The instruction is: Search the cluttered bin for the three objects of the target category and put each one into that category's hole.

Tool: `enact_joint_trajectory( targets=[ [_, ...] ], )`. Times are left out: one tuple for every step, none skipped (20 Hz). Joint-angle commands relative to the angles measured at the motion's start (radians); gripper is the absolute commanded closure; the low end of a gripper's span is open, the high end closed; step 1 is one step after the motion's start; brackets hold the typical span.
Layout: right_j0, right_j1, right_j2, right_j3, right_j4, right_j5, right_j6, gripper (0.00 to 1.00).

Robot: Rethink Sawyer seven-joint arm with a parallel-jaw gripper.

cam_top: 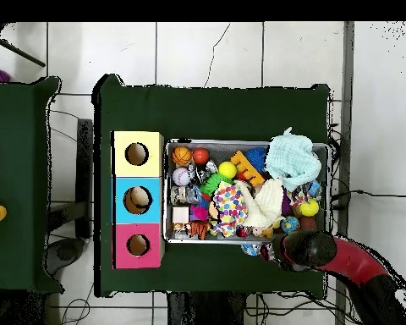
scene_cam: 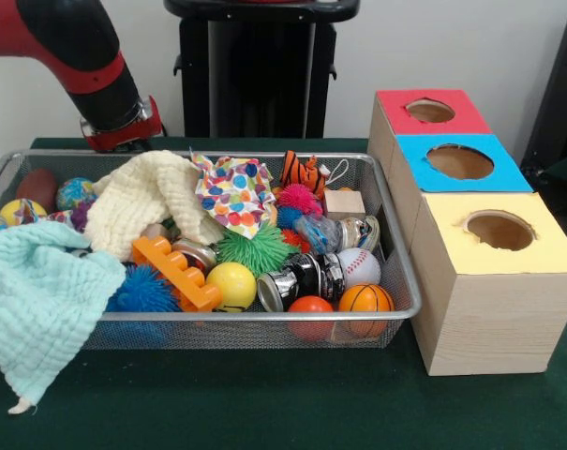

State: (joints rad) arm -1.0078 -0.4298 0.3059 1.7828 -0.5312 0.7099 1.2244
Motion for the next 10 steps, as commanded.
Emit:
enact_joint_trajectory(
  targets=[
    [0.023,0.113,0.017,-0.055,-0.061,-0.147,0.053,1.0],
    [0.026,0.116,0.021,-0.06,-0.06,-0.151,0.053,1.0],
    [0.031,0.118,0.024,-0.064,-0.059,-0.15,0.053,1.0],
    [0.034,0.119,0.026,-0.069,-0.057,-0.149,0.053,1.0],
    [0.036,0.119,0.027,-0.069,-0.056,-0.15,0.055,1.0],
    [0.04,0.121,0.028,-0.071,-0.053,-0.151,0.057,1.0],
    [0.04,0.118,0.027,-0.064,-0.052,-0.156,0.063,1.0],
    [0.041,0.115,0.025,-0.057,-0.052,-0.161,0.068,1.0],
    [0.043,0.11,0.022,-0.046,-0.051,-0.169,0.078,1.0],
    [0.042,0.105,0.019,-0.032,-0.051,-0.18,0.087,1.0]
  ],
)
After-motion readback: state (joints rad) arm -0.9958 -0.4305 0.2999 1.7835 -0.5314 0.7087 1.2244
